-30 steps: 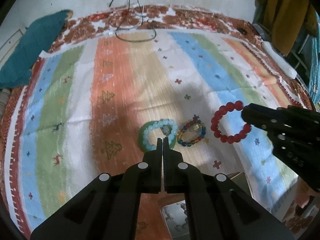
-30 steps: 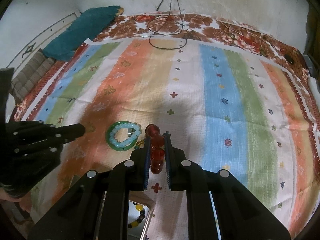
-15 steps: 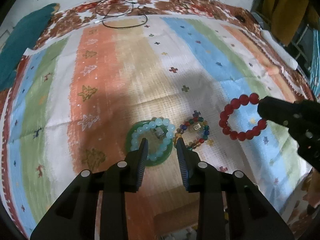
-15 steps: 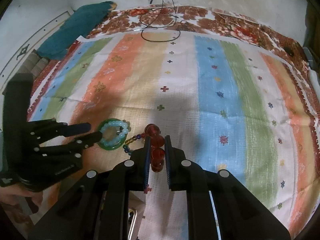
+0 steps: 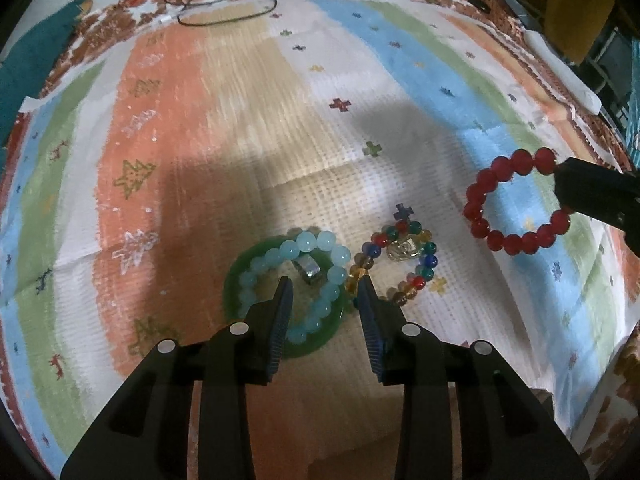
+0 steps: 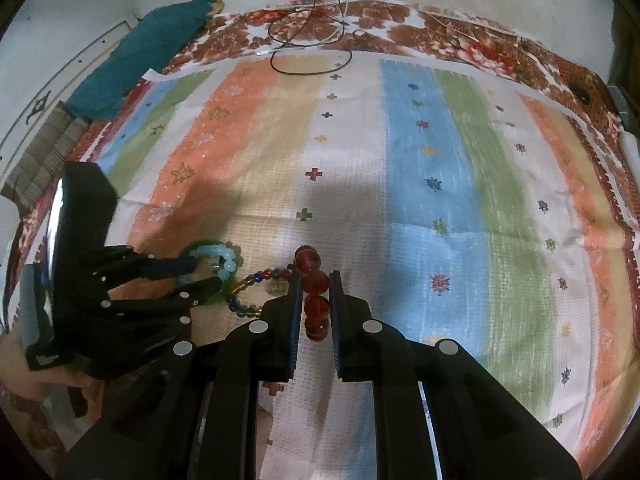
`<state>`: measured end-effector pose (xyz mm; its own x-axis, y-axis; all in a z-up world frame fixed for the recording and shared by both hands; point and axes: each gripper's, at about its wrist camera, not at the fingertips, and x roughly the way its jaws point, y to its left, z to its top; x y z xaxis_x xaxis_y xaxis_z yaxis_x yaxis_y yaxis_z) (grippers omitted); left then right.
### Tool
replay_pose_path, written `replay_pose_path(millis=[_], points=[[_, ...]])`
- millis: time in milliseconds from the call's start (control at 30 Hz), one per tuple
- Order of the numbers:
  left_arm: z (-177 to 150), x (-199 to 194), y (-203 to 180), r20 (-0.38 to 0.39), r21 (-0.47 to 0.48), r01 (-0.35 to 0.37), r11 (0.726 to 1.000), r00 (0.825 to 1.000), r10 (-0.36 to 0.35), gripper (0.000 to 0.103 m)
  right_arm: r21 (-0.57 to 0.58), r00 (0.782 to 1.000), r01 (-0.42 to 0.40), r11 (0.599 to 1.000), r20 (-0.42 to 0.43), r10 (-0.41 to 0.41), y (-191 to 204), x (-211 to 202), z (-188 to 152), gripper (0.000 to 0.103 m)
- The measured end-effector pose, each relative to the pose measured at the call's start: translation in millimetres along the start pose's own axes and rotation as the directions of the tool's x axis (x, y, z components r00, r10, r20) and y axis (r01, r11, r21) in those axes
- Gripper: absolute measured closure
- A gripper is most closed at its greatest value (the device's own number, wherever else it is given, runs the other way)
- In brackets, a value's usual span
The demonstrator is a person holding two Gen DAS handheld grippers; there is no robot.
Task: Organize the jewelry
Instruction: 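Grasp the pale blue bracelet with the left tool while the right holds the red one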
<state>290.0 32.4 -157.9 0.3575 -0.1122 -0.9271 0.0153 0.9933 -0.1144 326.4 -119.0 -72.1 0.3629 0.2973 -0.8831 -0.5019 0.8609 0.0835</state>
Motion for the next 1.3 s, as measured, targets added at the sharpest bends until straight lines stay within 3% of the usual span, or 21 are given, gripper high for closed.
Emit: replay_pose_path(millis=[400, 500, 567, 767, 1100, 1300], points=[[4, 21, 5, -0.097, -0.001, 0.068, 0.998, 0.993, -0.068, 0.070, -0.009, 1.000, 0.004, 1.000, -0.019, -0.004, -2, 10, 4, 0.089], [4, 22, 4, -0.097, 0.000, 0.082, 0.997, 0.992, -0.082, 0.079, -0.012, 1.000, 0.007, 1.000, -0.024, -0.007, -2, 11, 4, 0.089], [4, 21, 3, -0.092, 0.006, 0.071, 0.997, 0.993, -0.070, 0.088, -0.015, 1.000, 0.008, 1.000, -0.027, -0.008, -2, 12, 4, 0.089], [3, 16, -1, -0.080, 0.024, 0.043, 0.999, 0.996, -0.041, 0.092, -0.020, 1.000, 0.011, 1.000, -0.028, -0.011, -1, 13, 5, 0.089], [0, -13, 3, -0.024, -0.011, 0.005, 1.000, 1.000, -0.005, 0.092, -0.028, 1.000, 0.013, 1.000, -0.018, -0.014, 1, 9, 2, 0.089], [-4, -35, 5, 0.023, -0.027, -0.055, 0.998, 0.998, 0.055, 0.092, -0.036, 1.000, 0.013, 0.999, -0.006, -0.014, 6, 2, -1, 0.089]])
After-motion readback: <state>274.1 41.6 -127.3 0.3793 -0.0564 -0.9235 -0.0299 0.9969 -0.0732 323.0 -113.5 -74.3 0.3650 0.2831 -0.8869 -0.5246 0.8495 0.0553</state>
